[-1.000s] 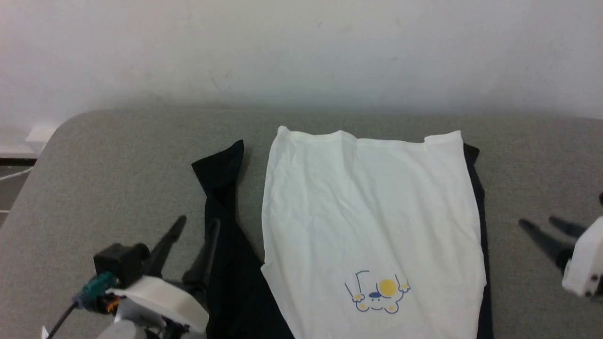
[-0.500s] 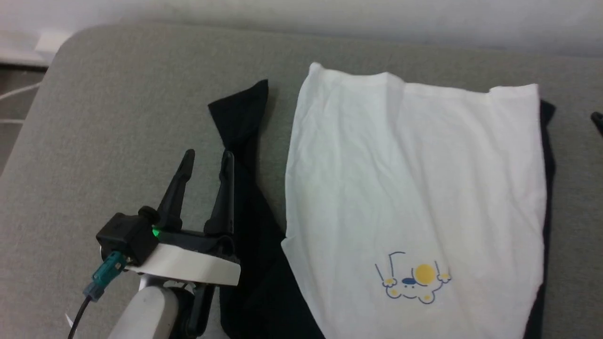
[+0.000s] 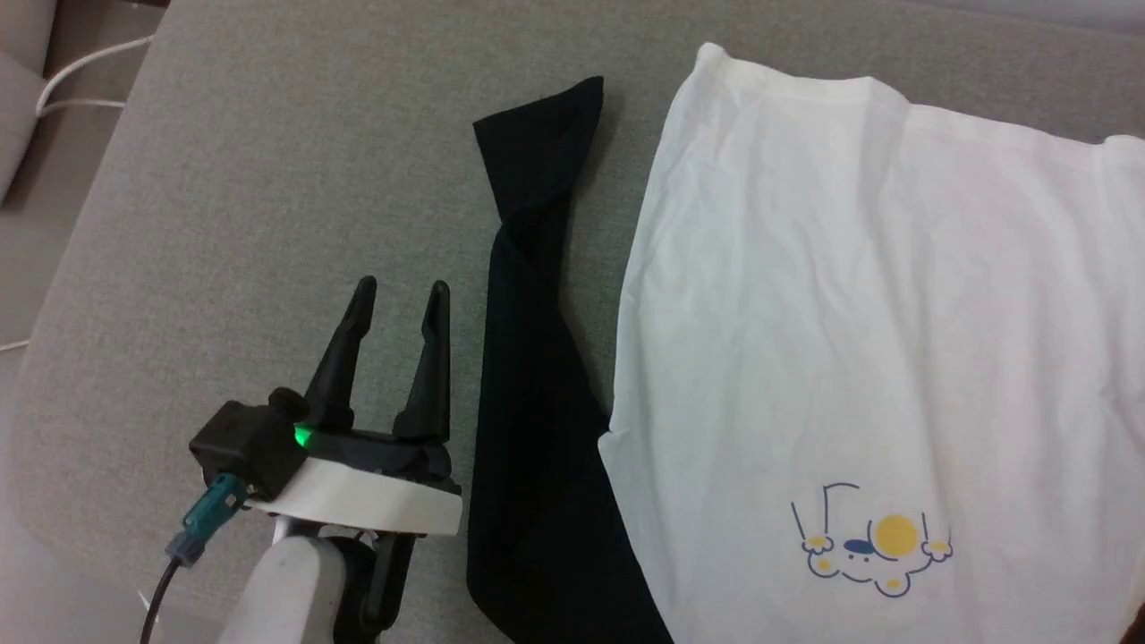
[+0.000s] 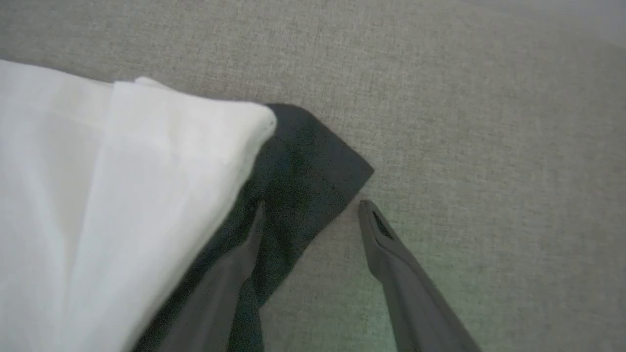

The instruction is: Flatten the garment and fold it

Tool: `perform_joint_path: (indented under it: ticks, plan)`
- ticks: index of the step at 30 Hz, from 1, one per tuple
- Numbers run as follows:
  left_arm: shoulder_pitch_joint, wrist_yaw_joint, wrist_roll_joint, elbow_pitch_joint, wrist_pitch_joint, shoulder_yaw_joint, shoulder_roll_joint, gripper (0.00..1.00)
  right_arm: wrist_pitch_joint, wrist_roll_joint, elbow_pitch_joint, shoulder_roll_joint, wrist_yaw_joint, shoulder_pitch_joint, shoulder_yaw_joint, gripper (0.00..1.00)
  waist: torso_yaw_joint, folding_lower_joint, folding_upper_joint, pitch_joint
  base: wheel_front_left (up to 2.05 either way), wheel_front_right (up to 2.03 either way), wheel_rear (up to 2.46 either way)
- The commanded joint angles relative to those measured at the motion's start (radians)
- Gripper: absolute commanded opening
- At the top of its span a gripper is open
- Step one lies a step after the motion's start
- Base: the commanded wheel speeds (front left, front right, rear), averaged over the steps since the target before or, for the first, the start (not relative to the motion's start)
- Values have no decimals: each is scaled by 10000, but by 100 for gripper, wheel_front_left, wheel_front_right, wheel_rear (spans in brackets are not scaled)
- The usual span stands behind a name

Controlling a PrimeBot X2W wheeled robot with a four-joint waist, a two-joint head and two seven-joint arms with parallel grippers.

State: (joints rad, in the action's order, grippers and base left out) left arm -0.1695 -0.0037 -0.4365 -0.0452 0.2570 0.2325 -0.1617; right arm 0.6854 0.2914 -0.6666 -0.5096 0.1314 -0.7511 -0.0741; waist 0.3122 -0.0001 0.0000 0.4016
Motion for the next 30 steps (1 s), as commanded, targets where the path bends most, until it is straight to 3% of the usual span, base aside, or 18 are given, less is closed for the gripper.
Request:
perform_joint_path:
  ticks: [1, 2, 3, 4, 10, 21, 30]
  plan:
    - [40, -153, 133, 93, 46, -117, 133, 100, 36, 94, -285, 13, -7, 206, 327, 100, 176, 1, 0, 232, 0, 0, 0]
    - [44, -211, 172, 140, 46, -164, 183, 100, 54, 177, -358, -31, -7, 270, 493, 100, 170, 1, 0, 247, 0, 0, 0]
    - [44, -266, 211, 183, 47, -215, 226, 100, 77, 269, -418, -83, -7, 332, 662, 40, 159, 1, 0, 256, 0, 0, 0]
    - [40, -317, 250, 224, 47, -271, 262, 100, 88, 346, -459, -142, -7, 393, 827, 0, 142, 1, 0, 261, 0, 0, 0]
    - [14, -574, 435, 501, 47, -582, 373, 100, -606, 260, -932, -540, -7, 533, 794, 0, -117, 1, 0, -3, 0, 0, 0]
    - [385, -795, 670, 810, 47, -842, 524, 100, -2463, -579, -1737, -1099, -7, 946, -861, 0, -962, 1, 0, -1307, 0, 0, 0]
    - [1106, -819, 733, 868, 47, -1048, 571, 100, -3135, -920, -811, -1470, -7, 1861, -2105, 0, -1836, 1, 0, -2594, 0, 0, 0]
